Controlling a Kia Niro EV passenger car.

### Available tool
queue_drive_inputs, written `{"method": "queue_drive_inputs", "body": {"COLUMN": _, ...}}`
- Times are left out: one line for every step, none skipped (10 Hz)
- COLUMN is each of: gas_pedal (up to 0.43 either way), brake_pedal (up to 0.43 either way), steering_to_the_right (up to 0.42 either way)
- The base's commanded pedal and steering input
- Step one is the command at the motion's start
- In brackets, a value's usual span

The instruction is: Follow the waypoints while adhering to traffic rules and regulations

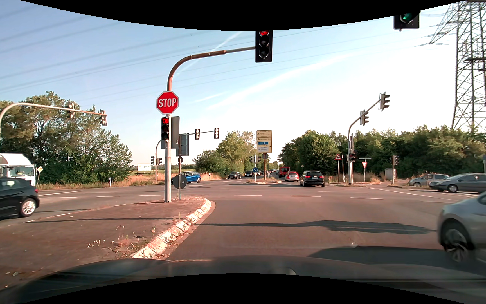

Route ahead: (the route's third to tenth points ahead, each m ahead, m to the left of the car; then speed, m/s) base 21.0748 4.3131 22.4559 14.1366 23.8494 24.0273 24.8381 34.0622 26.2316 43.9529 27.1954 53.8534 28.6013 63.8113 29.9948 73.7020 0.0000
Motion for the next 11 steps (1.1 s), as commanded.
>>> {"method": "queue_drive_inputs", "body": {"gas_pedal": 0.0, "brake_pedal": 0.287, "steering_to_the_right": -0.002}}
{"method": "queue_drive_inputs", "body": {"gas_pedal": 0.0, "brake_pedal": 0.287, "steering_to_the_right": -0.002}}
{"method": "queue_drive_inputs", "body": {"gas_pedal": 0.0, "brake_pedal": 0.287, "steering_to_the_right": -0.002}}
{"method": "queue_drive_inputs", "body": {"gas_pedal": 0.0, "brake_pedal": 0.287, "steering_to_the_right": -0.002}}
{"method": "queue_drive_inputs", "body": {"gas_pedal": 0.0, "brake_pedal": 0.287, "steering_to_the_right": -0.002}}
{"method": "queue_drive_inputs", "body": {"gas_pedal": 0.0, "brake_pedal": 0.287, "steering_to_the_right": -0.002}}
{"method": "queue_drive_inputs", "body": {"gas_pedal": 0.0, "brake_pedal": 0.287, "steering_to_the_right": -0.002}}
{"method": "queue_drive_inputs", "body": {"gas_pedal": 0.0, "brake_pedal": 0.287, "steering_to_the_right": -0.002}}
{"method": "queue_drive_inputs", "body": {"gas_pedal": 0.0, "brake_pedal": 0.287, "steering_to_the_right": -0.002}}
{"method": "queue_drive_inputs", "body": {"gas_pedal": 0.0, "brake_pedal": 0.287, "steering_to_the_right": -0.002}}
{"method": "queue_drive_inputs", "body": {"gas_pedal": 0.0, "brake_pedal": 0.287, "steering_to_the_right": -0.002}}
